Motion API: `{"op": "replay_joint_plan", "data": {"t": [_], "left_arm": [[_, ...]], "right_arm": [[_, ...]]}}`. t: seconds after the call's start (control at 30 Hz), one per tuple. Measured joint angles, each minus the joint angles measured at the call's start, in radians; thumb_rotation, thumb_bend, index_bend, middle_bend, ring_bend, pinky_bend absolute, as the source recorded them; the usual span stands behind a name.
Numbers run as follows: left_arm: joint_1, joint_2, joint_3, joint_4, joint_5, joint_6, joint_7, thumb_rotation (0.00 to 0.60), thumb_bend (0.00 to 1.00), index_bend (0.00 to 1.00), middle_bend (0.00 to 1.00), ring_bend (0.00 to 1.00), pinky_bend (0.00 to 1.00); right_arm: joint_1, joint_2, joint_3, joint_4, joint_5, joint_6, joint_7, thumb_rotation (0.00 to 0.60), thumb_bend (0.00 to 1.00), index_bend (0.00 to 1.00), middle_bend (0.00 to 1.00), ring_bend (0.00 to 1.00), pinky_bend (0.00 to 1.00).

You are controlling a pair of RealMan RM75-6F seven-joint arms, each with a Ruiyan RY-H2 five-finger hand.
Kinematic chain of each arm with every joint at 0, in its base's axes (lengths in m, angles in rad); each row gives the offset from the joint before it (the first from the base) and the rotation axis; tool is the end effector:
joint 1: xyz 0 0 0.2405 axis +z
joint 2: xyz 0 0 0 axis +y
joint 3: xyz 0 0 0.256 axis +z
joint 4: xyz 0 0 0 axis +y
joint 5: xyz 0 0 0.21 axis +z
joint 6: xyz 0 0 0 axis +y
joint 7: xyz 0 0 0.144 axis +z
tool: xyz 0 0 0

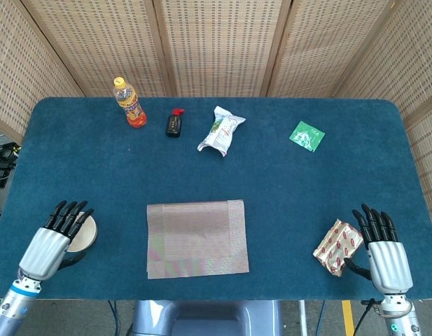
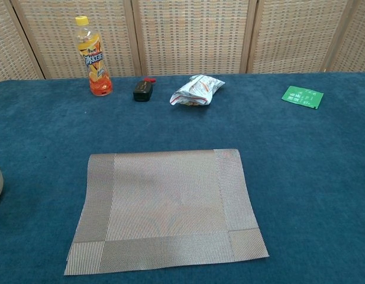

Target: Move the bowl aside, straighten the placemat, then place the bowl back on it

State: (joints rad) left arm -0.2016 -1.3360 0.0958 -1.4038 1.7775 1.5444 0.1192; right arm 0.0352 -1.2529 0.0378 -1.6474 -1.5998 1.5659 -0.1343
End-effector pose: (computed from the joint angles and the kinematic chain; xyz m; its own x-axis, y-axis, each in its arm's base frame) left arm -0.2781 0.1789 0.0796 0.5077 -0.0089 0.8615 0.7884 -0.3985 -0.4687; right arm -0.2822 -0.1618 0.1202 0.3652 0.0496 0.9296 -0.9280 -0.0599 0.3677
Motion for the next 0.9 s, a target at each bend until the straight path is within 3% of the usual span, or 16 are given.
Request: {"op": "replay_joint_plan", "data": {"t": [0.17, 0.43, 0.9], "left_arm": [[-0.009, -0.038, 0.026, -0.078, 0.038, -0.055, 0.125, 0.6, 0.13, 0.16, 0.0, 0.0, 0.0], [-0.015, -0.13, 0.04, -0.137, 0.025, -0.188, 0.313, 0.6, 0.13, 0.15, 0.0, 0.0, 0.0], [-0.014, -0.273, 0.06, -0.052, -0.001, -0.275, 0.389, 0.6, 0.14, 0.15, 0.0, 0.0, 0.0]], "right_arm": [[-0.001, 0.007, 0.002, -0.004, 0.003, 0.0, 0.009, 0.6, 0.1, 0.0, 0.0, 0.0, 0.0], [-0.002, 0.018, 0.002, -0.011, 0.003, 0.003, 0.022, 0.6, 0.1, 0.0, 0.0, 0.0, 0.0], [-0.002, 0.018, 0.004, -0.01, 0.004, 0.003, 0.019, 0.6, 0.1, 0.0, 0.0, 0.0, 0.0]]}}
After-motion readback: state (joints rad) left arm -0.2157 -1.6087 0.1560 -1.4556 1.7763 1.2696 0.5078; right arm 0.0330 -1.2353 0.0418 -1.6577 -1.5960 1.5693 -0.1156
